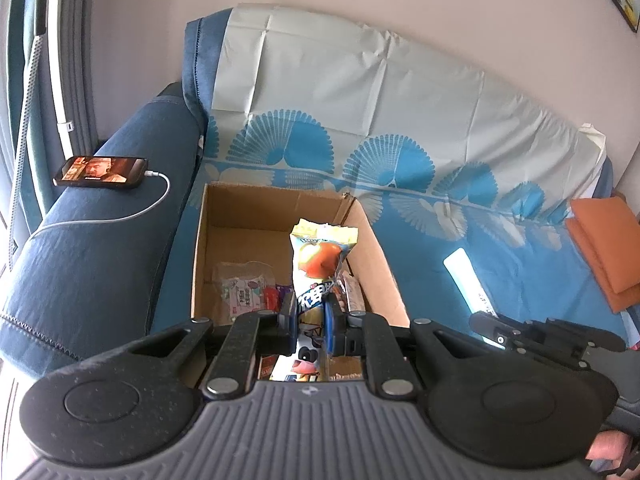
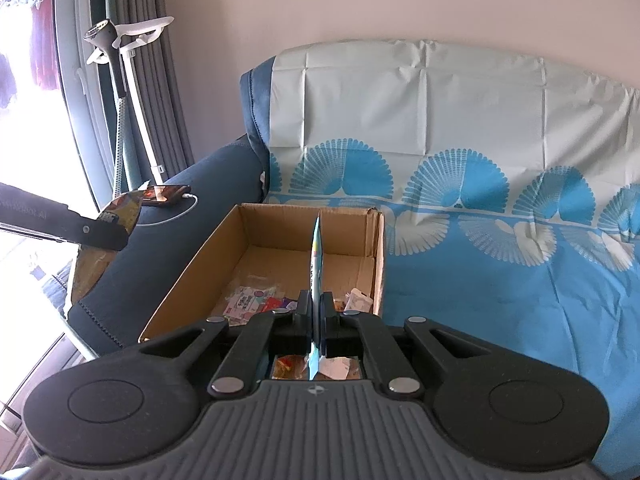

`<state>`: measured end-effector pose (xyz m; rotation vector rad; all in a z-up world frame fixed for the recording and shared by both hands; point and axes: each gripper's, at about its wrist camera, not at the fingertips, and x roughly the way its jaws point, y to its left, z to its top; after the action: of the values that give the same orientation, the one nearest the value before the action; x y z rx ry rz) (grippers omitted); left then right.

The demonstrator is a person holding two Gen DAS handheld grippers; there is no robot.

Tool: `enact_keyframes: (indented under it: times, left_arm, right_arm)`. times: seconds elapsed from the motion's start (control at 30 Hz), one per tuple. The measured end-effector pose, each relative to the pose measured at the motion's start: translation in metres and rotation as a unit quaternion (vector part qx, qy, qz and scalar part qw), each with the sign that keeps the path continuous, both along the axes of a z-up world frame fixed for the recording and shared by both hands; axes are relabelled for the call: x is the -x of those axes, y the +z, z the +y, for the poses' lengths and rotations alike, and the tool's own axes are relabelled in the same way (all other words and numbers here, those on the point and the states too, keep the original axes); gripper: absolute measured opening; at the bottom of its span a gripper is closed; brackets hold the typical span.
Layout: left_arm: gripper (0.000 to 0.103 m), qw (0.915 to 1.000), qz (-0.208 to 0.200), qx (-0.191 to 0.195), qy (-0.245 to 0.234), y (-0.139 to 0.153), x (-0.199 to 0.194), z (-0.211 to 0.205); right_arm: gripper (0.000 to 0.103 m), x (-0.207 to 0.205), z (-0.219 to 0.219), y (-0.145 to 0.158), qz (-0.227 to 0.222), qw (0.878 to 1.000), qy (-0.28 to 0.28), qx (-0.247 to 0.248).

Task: Organize snacks
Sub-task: 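Carry the yellow bar and white stick pack with both grippers over the box, then open both grippers to drop the yellow bar and white stick pack into box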

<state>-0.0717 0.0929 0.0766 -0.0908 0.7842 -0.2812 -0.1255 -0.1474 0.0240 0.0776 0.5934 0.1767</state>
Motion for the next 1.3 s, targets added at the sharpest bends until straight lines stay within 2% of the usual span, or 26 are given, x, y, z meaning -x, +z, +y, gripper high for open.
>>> enact_keyframes:
  times: [0.5,0.9,1.3]
  left_arm:
    - [0.014,0.9998,0.013,-0.014,0.005,-0.034,-0.068,-0.015]
    - [0.014,0.9983,0.038,-0.044,0.009,-0.081,-0.117,-0.029]
    - [0.015,0.996,0.072,-0.053,0.005,-0.124,-0.154,-0.038]
  right_arm:
    - [0.004,-0.074,0.011,-0.025,0.021,1.0,0.007,0.002]
    - [0.004,-0.127,0.014,-0.06,0.058,0.998,0.004,-0.007]
    - [0.004,-0.164,0.015,-0.088,0.083,0.997,0.004,-0.006]
